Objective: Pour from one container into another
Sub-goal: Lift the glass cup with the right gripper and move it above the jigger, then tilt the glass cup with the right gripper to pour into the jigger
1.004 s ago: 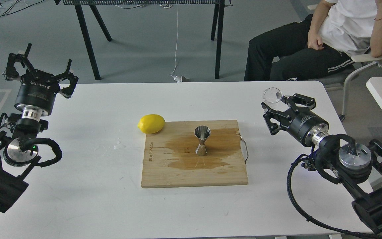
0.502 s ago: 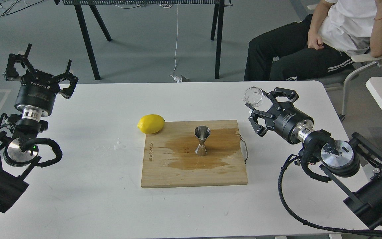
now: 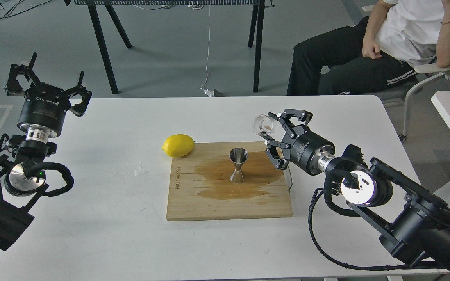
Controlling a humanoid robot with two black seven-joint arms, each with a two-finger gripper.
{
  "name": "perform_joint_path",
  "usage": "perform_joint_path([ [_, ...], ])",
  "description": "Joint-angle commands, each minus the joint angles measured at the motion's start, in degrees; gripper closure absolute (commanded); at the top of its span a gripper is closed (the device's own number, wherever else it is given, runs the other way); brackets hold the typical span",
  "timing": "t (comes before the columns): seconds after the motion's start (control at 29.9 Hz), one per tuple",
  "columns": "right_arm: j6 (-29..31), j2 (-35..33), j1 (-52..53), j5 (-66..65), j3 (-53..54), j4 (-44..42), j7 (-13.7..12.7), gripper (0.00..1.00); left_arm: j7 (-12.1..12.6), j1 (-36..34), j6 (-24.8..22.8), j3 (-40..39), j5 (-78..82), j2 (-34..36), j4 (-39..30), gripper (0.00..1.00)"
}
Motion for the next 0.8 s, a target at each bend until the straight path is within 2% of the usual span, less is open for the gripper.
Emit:
perform_joint_path([
  [0.0,0.0,0.2,0.2,-2.2,-1.2,0.1,0.1,0.65,0.1,0.0,0.0,0.1,0.0,-0.1,0.2,0.0],
  [0.27,-0.1,2.1,2.2,-3.5,-4.4,-0.1,0.2,0.65,0.0,0.1,0.0,0.1,0.0,-0.3,0.3,0.0],
  [0.77,-1.5,2.4,2.3,-16.6,-8.1,-0.2,0.9,0.65,0.1,0.1,0.1,0.1,0.0,-0.3,0.3,0.0],
])
